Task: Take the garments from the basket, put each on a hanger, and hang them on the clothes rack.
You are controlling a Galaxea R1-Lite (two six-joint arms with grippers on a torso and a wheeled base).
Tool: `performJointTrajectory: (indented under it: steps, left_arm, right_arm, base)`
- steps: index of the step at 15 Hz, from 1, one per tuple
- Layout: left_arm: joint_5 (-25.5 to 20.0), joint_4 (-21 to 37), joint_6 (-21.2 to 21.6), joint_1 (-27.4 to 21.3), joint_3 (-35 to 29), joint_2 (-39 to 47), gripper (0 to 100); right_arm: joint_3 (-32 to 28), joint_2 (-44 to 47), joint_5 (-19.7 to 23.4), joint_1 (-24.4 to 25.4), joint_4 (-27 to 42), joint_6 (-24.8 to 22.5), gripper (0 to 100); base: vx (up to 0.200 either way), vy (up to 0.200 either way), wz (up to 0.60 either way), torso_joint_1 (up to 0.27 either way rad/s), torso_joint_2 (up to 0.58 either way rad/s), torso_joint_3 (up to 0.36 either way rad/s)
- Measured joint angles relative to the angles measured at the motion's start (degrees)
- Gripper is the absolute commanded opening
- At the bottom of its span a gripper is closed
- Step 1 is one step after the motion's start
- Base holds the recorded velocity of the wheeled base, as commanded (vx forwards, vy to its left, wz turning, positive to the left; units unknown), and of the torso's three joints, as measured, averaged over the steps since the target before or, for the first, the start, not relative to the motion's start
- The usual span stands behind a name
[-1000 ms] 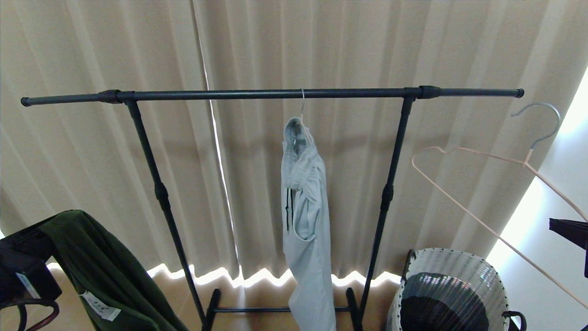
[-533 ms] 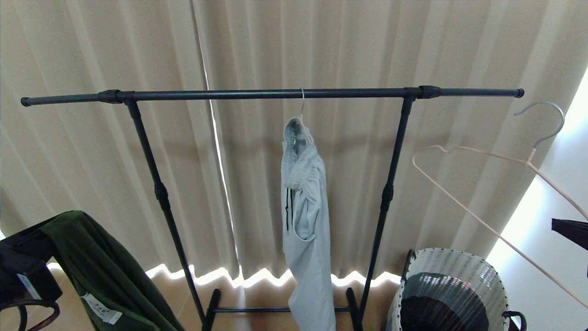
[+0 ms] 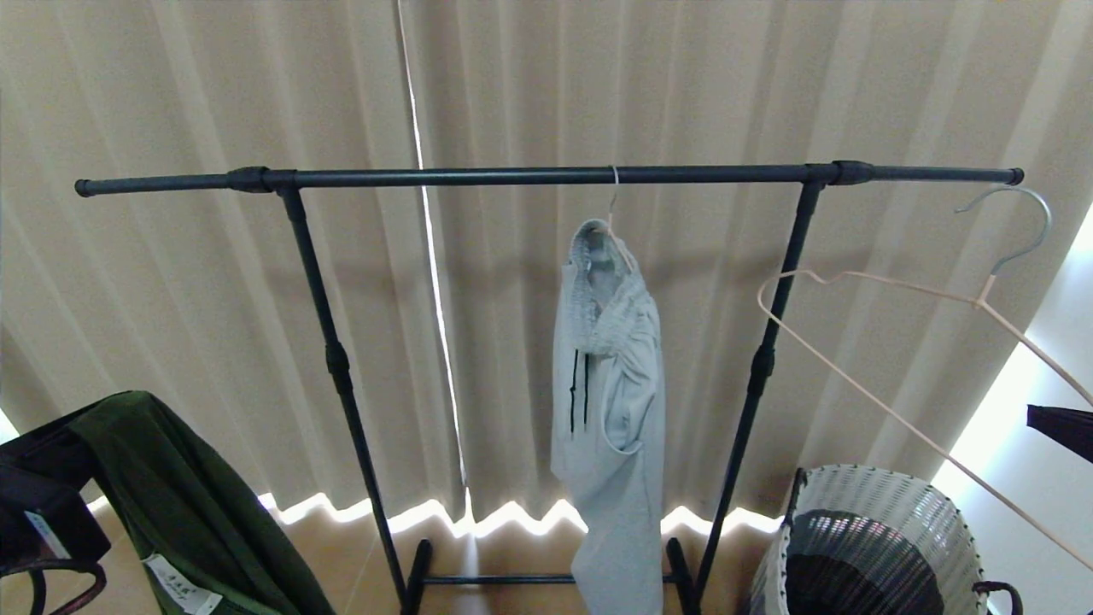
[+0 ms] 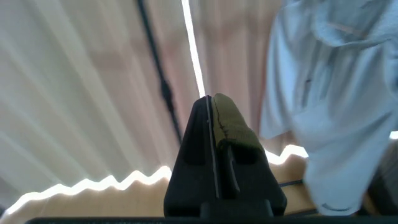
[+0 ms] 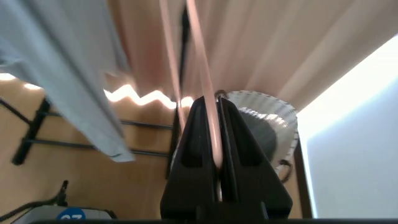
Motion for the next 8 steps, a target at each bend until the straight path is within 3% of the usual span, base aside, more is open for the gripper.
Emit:
performJointTrajectory:
  steps: [8]
  left_arm:
    - [0.0, 0.1, 0.1, -0.1, 0.5, -0.2, 0]
  right_arm:
    - [0.0, 0.1, 0.0, 0.0, -0.3, 0.0, 0]
  base:
    - [0.0, 0.0, 0.0, 0.0, 0.0, 0.0]
